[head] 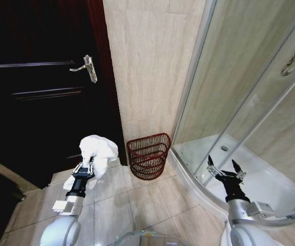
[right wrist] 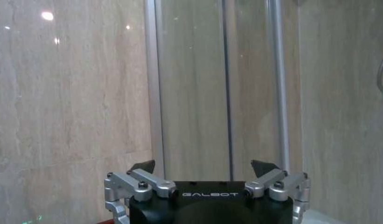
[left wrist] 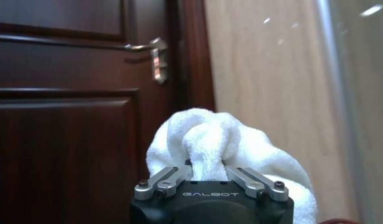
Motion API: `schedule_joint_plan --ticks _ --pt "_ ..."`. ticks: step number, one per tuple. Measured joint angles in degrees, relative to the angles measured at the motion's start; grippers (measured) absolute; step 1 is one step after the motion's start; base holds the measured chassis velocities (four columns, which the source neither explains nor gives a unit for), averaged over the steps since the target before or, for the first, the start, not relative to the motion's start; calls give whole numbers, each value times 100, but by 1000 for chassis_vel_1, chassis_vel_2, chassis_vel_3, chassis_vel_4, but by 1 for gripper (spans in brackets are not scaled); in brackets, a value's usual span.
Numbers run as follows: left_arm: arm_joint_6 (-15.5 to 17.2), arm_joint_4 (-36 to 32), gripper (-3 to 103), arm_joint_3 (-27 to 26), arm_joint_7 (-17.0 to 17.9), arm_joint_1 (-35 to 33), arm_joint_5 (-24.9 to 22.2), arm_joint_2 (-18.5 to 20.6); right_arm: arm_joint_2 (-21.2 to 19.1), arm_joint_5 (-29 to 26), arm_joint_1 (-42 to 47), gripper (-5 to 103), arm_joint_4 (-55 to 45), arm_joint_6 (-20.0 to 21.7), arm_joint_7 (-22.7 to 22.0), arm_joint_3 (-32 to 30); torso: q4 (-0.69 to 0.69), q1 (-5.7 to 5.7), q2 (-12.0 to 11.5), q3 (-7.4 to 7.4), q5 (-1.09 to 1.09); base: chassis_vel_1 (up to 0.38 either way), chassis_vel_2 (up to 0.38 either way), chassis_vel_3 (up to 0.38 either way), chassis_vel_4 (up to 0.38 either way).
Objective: Discard the used towel into the hamper.
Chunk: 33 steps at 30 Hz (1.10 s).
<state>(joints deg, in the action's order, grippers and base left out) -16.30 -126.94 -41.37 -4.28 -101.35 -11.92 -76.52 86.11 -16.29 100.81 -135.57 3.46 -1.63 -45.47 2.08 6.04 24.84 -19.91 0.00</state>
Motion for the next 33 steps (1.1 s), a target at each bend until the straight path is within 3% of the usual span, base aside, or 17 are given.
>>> schedule_joint_plan --ticks 3,9,10,11,16,18,20,24,29,32,33 --pt "-14 17 10 112 -168 111 -56 102 19 25 11 100 3 14 -18 6 0 -1 -2 2 0 0 0 0 0" --pt "360 166 10 370 -324 801 -141 414 39 137 115 100 23 17 -36 13 -3 2 3 -4 -1 0 0 0 0" --pt "685 291 10 552 -388 1313 -388 699 46 251 117 100 61 48 -62 33 0 7 12 -10 0 0 0 0 0" --pt "777 397 10 659 -405 1567 -486 819 69 279 117 100 62 60 -80 28 0 8 16 -12 -1 0 0 0 0" --pt "956 787 10 1085 -444 2405 -723 1147 114 360 107 100 56 113 -115 15 -2 13 26 -17 -1 0 0 0 0" --pt "1064 1083 10 1497 -446 3028 -945 1408 122 399 79 100 30 172 -135 10 -1 14 32 -21 -2 0 0 0 0" --pt "1077 1210 10 1660 -443 3286 -998 1502 129 407 63 100 23 192 -146 9 -1 15 33 -22 0 0 0 0 0" --pt "956 2164 10 2503 -370 4640 -1105 1755 194 477 21 100 31 215 -156 22 -2 19 41 -26 1 0 0 0 0" --pt "750 3106 10 3205 -385 5480 -1184 1705 256 478 24 100 31 220 -156 14 0 20 44 -30 0 0 0 0 0" --pt "451 3989 10 3927 -617 6291 -1330 1506 270 478 21 100 -4 220 -161 -48 -2 21 49 -32 0 0 0 0 0" --pt "451 3989 10 3927 -617 6291 -1330 1506 270 478 21 100 -4 220 -161 -48 -2 21 49 -32 0 0 0 0 0"
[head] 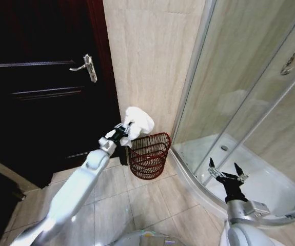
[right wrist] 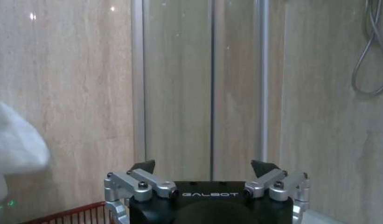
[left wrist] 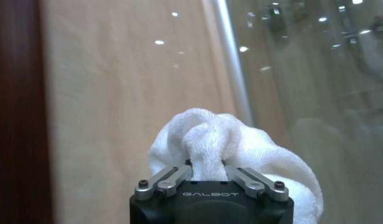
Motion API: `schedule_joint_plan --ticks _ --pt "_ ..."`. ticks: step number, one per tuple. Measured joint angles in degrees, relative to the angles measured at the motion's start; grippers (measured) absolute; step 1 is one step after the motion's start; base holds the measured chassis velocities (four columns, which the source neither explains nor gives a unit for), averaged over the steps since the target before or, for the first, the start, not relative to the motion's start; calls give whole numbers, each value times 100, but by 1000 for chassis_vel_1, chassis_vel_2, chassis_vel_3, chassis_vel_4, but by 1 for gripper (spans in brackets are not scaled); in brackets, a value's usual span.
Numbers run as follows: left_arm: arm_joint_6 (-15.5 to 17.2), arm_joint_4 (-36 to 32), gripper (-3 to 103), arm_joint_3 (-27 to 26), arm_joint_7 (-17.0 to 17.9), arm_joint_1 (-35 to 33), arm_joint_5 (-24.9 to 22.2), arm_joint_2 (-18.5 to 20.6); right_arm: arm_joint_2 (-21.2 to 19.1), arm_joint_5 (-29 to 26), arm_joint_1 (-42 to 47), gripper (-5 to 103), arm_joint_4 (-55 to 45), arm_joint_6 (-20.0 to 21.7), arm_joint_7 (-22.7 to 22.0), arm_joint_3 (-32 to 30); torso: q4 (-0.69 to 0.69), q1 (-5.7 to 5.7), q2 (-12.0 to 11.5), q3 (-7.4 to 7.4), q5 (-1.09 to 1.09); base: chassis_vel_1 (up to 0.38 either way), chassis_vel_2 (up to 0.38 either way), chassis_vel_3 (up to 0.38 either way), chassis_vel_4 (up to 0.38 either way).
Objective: Discard the used towel into the hamper.
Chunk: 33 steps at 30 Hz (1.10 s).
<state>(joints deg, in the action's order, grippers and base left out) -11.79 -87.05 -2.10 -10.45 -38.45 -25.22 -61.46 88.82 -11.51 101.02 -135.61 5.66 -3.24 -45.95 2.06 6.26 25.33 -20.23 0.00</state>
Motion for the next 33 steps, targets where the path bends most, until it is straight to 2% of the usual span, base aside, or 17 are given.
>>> schedule_joint_plan --ticks 4,9,12,16,20,21,22,24,25,26,28,29,31,32,33 --pt "-215 896 10 474 -306 661 24 -238 14 -3 -28 100 -59 19 -35 -39 -2 2 3 -2 1 0 0 0 0" --pt "-266 1927 10 1029 -688 1252 48 -475 71 -19 -40 100 -74 31 -55 -91 1 3 6 -3 0 0 0 0 0" --pt "-264 2583 10 1334 -984 1601 263 -601 84 -42 -38 100 -74 26 -56 -121 0 3 8 -4 1 0 0 0 0" --pt "-198 2978 10 1507 -1165 1805 472 -657 100 -54 -56 100 -74 17 -56 -127 1 3 9 -5 1 0 0 0 0" --pt "21 3348 10 1853 -1606 1984 630 -701 141 -73 -79 100 -73 -7 -56 -128 2 4 11 -6 1 0 0 0 0" --pt "21 3348 10 1853 -1606 1984 630 -701 141 -73 -79 100 -73 -7 -56 -128 2 4 11 -6 1 0 0 0 0" --pt "106 3349 10 1870 -1696 1982 707 -712 149 -78 -79 100 -73 -13 -55 -128 2 4 11 -6 0 0 0 0 0" --pt "569 3119 10 1867 -1841 1925 914 -682 162 -98 -73 100 -72 -28 -54 -137 1 4 12 -7 1 0 0 0 0" --pt "569 3119 10 1867 -1841 1925 914 -682 162 -98 -73 100 -72 -28 -54 -137 1 4 12 -7 1 0 0 0 0" --pt "834 2973 7 1877 -1863 1901 965 -647 165 -112 -73 100 -71 -33 -54 -150 0 4 12 -7 0 0 0 0 0" --pt "1489 2670 17 1969 -1916 1886 1047 -572 168 -129 -74 100 -63 -54 -53 -184 2 4 13 -6 2 0 0 0 0" --pt "1489 2670 17 1969 -1916 1886 1047 -572 168 -129 -74 100 -63 -54 -53 -184 2 4 13 -6 2 0 0 0 0" --pt "2018 2513 28 2014 -1923 1916 1089 -563 173 -141 -66 100 -59 -66 -51 -209 2 4 13 -7 0 0 0 0 0" --pt "2399 2389 33 2014 -1923 1949 1095 -564 177 -158 -57 100 -57 -70 -50 -219 1 5 13 -7 1 0 0 0 0" --pt "2399 2389 33 2014 -1923 1949 1095 -564 177 -158 -57 100 -57 -70 -50 -219 1 5 13 -7 1 0 0 0 0"
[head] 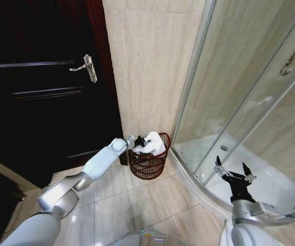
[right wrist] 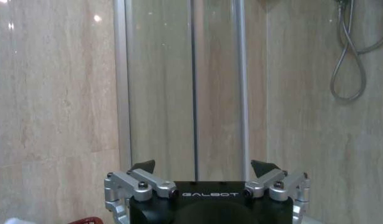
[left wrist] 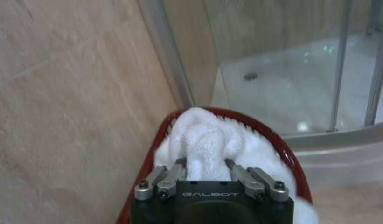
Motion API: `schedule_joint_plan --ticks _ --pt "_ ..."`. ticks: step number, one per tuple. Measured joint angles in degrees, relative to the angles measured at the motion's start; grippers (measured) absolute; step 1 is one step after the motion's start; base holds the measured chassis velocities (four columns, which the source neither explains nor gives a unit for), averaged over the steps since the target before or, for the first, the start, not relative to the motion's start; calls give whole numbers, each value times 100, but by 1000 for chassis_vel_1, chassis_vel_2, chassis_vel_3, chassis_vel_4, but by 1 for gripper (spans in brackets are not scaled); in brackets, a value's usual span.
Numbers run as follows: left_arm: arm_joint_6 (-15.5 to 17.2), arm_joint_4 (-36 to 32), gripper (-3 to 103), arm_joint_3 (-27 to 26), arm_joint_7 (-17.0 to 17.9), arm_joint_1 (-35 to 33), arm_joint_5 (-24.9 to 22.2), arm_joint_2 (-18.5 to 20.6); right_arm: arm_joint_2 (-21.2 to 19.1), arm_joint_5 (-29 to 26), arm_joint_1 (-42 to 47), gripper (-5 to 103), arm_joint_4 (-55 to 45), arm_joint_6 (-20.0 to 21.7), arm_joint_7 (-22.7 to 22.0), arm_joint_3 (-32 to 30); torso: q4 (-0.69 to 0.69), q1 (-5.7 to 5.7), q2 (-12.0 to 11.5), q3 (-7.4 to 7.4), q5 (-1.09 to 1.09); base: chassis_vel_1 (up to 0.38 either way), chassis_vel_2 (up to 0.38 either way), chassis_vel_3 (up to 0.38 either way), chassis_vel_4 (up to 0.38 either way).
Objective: Discard the used towel into the hamper.
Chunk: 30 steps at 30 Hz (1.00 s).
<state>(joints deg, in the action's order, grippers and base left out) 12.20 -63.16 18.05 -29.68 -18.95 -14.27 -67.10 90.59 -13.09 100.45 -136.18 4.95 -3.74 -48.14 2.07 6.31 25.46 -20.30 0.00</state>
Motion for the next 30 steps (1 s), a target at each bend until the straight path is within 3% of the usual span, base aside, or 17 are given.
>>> schedule_joint_plan --ticks 1,4,5,7,10,13,18,30 --pt "428 -153 33 -2 -1 37 -2 -1 2 -21 8 100 4 -3 1 -8 -1 0 1 0 1 0 0 0 0" --pt "1072 -413 49 -4 13 98 -158 -1 6 -76 15 100 23 -4 1 -24 -2 0 1 0 0 0 0 0 0" --pt "1072 -413 49 -4 13 98 -158 -1 6 -76 15 100 23 -4 1 -24 -2 0 1 0 0 0 0 0 0" --pt "1446 -605 60 -2 -82 109 -241 42 7 -109 13 100 28 2 1 -25 -1 0 2 0 1 0 0 0 0" --pt "1686 -735 66 -19 -142 104 -241 80 9 -119 9 100 30 14 1 -23 0 0 2 0 0 0 0 0 0" --pt "1979 -892 83 -196 -148 17 -206 91 24 -125 3 100 38 26 1 -13 0 0 2 -1 0 0 0 0 0" --pt "2091 -1038 98 -328 -155 -87 -208 134 27 -126 18 100 38 56 5 7 -1 1 3 -1 0 0 0 0 0" --pt "1869 -1098 100 -541 -265 -189 -233 185 21 -111 -4 100 -12 161 -14 49 -1 1 3 -1 0 0 0 0 0"
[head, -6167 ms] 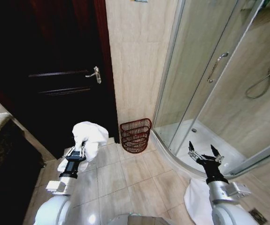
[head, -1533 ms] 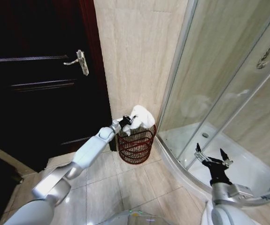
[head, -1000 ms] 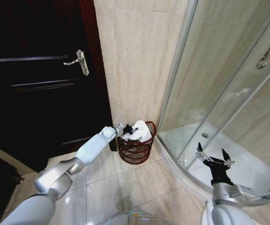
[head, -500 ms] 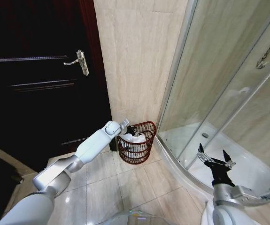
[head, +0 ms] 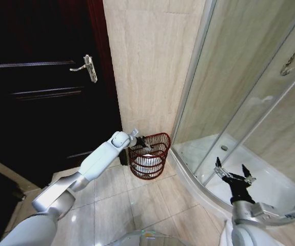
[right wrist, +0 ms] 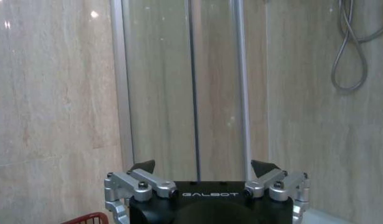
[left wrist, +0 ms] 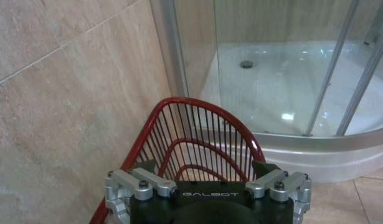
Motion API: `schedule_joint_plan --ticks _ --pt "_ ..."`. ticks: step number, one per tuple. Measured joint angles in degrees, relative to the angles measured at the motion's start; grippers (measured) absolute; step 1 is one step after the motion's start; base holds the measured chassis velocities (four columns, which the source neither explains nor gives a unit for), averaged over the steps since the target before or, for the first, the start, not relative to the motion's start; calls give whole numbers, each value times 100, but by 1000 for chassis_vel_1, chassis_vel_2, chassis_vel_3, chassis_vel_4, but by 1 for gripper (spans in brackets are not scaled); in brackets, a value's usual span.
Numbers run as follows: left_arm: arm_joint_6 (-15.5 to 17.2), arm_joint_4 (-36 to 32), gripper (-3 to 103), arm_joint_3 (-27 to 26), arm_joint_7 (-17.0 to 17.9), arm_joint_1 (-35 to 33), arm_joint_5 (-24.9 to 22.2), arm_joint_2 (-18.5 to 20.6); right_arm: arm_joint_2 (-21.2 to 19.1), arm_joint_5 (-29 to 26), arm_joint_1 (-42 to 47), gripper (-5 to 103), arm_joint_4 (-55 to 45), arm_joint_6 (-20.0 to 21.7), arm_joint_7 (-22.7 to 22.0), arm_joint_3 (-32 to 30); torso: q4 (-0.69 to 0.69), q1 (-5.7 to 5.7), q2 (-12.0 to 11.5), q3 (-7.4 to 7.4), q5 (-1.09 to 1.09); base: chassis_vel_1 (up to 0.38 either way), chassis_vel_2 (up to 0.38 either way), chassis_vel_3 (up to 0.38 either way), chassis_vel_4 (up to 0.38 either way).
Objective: Discard the used towel into the hamper.
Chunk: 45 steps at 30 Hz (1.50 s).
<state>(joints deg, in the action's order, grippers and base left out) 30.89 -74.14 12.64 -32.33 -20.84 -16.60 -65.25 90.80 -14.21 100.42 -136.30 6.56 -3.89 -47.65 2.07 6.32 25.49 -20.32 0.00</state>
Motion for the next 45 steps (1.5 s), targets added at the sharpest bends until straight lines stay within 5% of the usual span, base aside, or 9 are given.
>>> schedule_joint_plan --ticks 3,4,7,12,18,23,27,34,45 --pt "-679 -69 100 -85 218 -201 -145 4 4 6 -14 100 -34 36 -7 20 -1 0 0 0 -1 0 0 0 0" --pt "-679 -69 100 -85 218 -201 -145 4 4 6 -14 100 -34 36 -7 20 -1 0 0 0 -1 0 0 0 0" --pt "-1795 -507 100 -363 840 -739 -652 164 -7 33 -70 100 -23 40 -7 32 -2 0 0 -1 -2 0 0 0 0" --pt "-2139 -1202 100 -895 1270 -1393 -791 335 -32 63 -132 100 14 46 -6 86 -1 0 1 0 0 0 0 0 0" --pt "-2696 -2582 100 -2129 2597 -3167 -705 584 -117 74 -239 100 10 129 -4 157 3 0 1 0 -2 0 0 0 0" --pt "-3190 -3345 100 -3052 3620 -4368 -350 266 -138 78 -177 100 -6 118 55 192 -2 0 1 0 -2 0 0 0 0" --pt "-3385 -3778 100 -3750 3921 -5218 -161 -101 -100 114 -82 100 -10 18 124 209 0 0 1 0 -1 0 0 0 0" --pt "-3835 -4123 100 -4643 3903 -6267 25 -431 -51 93 2 100 -135 6 402 111 0 -1 2 0 -2 0 0 0 0" --pt "-3653 -4777 100 -5218 3801 -7118 19 -832 61 165 85 100 -171 -94 525 130 0 0 2 0 0 0 0 0 0"
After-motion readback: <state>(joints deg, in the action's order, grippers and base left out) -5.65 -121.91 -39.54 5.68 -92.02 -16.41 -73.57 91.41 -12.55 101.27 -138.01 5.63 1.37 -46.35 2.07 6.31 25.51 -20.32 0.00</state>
